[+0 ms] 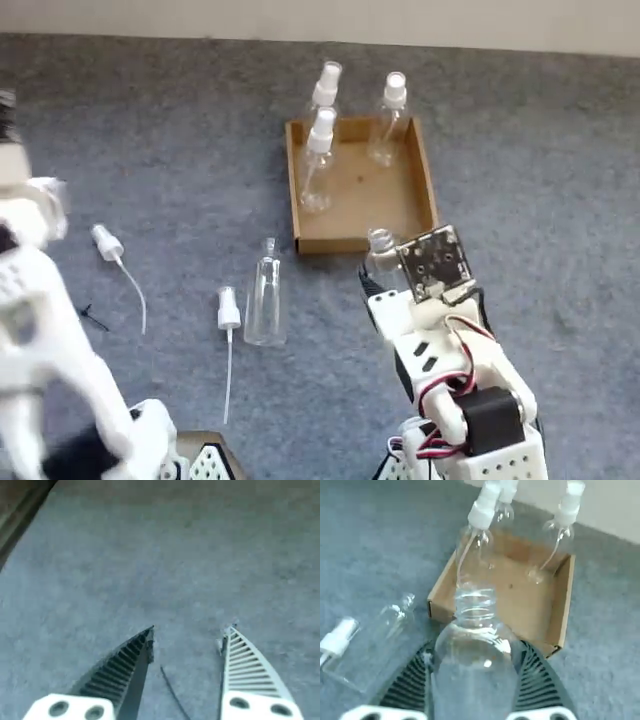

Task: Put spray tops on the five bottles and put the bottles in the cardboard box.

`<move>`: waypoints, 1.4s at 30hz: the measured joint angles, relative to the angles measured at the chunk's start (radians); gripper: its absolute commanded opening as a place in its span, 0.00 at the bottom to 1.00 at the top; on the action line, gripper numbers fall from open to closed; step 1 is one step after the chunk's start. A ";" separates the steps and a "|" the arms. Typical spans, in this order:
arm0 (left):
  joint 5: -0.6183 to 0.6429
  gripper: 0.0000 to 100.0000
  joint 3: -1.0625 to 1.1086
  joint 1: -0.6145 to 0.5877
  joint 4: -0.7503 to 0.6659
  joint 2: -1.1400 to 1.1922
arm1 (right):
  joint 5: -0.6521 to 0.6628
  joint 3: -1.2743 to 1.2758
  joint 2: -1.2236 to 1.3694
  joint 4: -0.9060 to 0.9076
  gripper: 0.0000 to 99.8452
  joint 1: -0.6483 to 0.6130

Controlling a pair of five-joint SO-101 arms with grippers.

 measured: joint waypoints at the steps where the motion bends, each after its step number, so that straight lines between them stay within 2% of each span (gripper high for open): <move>1: 0.000 0.21 -0.064 -0.023 0.032 0.071 | 0.005 0.000 0.002 0.012 0.01 0.000; 8: 0.000 0.21 -0.479 -0.068 0.279 0.505 | 0.008 0.000 0.005 0.137 0.01 0.002; 11: 0.000 0.21 -0.546 -0.058 0.382 0.664 | 0.008 0.000 0.008 0.158 0.01 0.008; 14: 0.035 0.21 -0.560 -0.025 0.408 0.758 | 0.008 0.025 0.002 0.160 0.01 0.005; 25: 0.259 0.21 -0.560 0.078 0.407 0.804 | 0.054 0.061 0.015 0.160 0.01 0.005; 36: 0.272 0.21 -0.330 0.091 0.192 0.806 | 0.054 0.061 0.015 0.160 0.01 0.005; 42: 0.275 0.13 -0.315 0.094 0.149 0.806 | 0.054 0.061 0.015 0.160 0.01 0.005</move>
